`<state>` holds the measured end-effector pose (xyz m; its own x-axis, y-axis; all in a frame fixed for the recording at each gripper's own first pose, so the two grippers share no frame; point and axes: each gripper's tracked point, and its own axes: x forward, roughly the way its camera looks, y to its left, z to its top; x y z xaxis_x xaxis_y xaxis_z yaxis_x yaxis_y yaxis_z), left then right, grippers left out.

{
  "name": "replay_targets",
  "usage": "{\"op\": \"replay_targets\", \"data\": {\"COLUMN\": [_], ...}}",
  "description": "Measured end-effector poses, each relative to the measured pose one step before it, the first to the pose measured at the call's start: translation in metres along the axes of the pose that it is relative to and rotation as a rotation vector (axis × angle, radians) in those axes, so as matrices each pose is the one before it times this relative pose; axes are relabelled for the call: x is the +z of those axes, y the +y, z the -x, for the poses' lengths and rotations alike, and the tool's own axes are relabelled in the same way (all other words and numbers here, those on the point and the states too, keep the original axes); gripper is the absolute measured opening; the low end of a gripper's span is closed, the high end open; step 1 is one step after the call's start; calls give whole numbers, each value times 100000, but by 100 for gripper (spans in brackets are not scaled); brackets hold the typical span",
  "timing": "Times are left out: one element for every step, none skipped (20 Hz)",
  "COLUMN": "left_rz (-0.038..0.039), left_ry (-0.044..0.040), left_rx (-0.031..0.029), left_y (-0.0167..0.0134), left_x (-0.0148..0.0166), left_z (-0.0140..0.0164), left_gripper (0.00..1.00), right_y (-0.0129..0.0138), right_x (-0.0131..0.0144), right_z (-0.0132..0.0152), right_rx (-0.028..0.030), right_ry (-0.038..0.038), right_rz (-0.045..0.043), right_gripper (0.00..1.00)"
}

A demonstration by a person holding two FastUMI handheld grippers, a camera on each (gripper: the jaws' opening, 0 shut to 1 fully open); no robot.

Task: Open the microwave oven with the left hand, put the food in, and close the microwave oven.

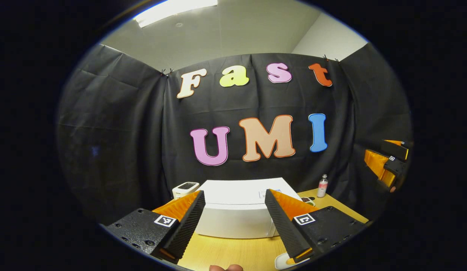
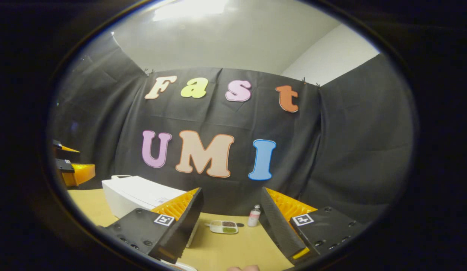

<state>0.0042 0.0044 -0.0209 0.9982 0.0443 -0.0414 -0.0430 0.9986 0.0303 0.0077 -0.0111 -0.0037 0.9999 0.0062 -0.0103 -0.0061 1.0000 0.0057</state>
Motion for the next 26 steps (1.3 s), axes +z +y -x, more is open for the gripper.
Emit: {"op": "replay_targets", "data": {"left_rz": [-439,-376,-91,294,713,515,748,1397,913,-277,-940,-925,-799,-441,-107,-210,-656,-1033,-873,-1181,-1289,-585,300,100,-455,-530], "left_ry": [637,384,1338,2185,2130,2948,3596,2118,1290,2078,1976,1777,1335,1224,1210,1691,2621,2172,1233,1335,1412,1144,601,392,206,520], "left_rx": [-58,-162,-208,-775,-838,-678,-861,-1069,-1019,-992,-795,-1003,-1118,-1147,-1582,-1890,-1649,-1460,-740,-182,-601,-450,-672,-689,-153,-102], "left_y": [-94,-221,-318,-431,-589,-580,-636,-609,-667,-571,-491,-490,-468,-437,-594,-724,-589,-470,-300,-113,-124,-136,-167,-204,-147,9], "left_x": [-350,-529,-862,-1199,-1180,-1325,-1440,-1094,-832,-1263,-1153,-970,-727,-771,-677,-947,-895,-982,-429,-626,-475,-497,-252,-107,-197,-262], "left_z": [-50,-88,-242,-238,-237,-357,-385,-425,-598,-722,-767,-706,-761,-809,-914,-919,-920,-889,-1088,-946,-819,-724,-619,-617,-594,-646], "left_gripper": [98,98,97,99,100,98,98,98,98,98,98,98,98,98,98,98,98,98,99,98,98,98,98,98,98,98], "right_y": [35,87,-4,-102,-297,-238,-422,-237,7,-115,-362,-425,-579,-502,-392,-317,-310,-281,-218,-270,-340,-440,-338,-109,-173,-189], "right_x": [-45,79,75,211,143,114,-3,-133,-56,190,439,405,120,-25,-82,-60,-33,-91,-154,29,68,151,43,71,-62,-7], "right_z": [122,65,56,197,365,234,210,181,284,227,217,152,306,179,292,258,381,190,239,227,74,68,16,-40,6,131], "right_rx": [186,271,254,74,164,-64,-360,13,576,142,-197,-625,-1116,-1293,-1100,-1037,-968,-959,-693,-438,-782,-1279,-996,-522,-421,-437], "right_ry": [212,120,-285,-689,-487,-231,23,788,668,86,-623,-858,-636,-37,123,320,202,599,522,207,-38,5,13,341,560,456], "right_rz": [-229,-90,139,478,980,1348,1097,-268,-1824,-2277,-1763,-693,335,1042,956,598,297,317,324,417,458,309,-113,-286,-99,230], "right_gripper": [97,96,96,97,96,96,96,96,97,97,97,97,96,96,96,96,96,96,96,96,96,96,96,96,96,96]}}
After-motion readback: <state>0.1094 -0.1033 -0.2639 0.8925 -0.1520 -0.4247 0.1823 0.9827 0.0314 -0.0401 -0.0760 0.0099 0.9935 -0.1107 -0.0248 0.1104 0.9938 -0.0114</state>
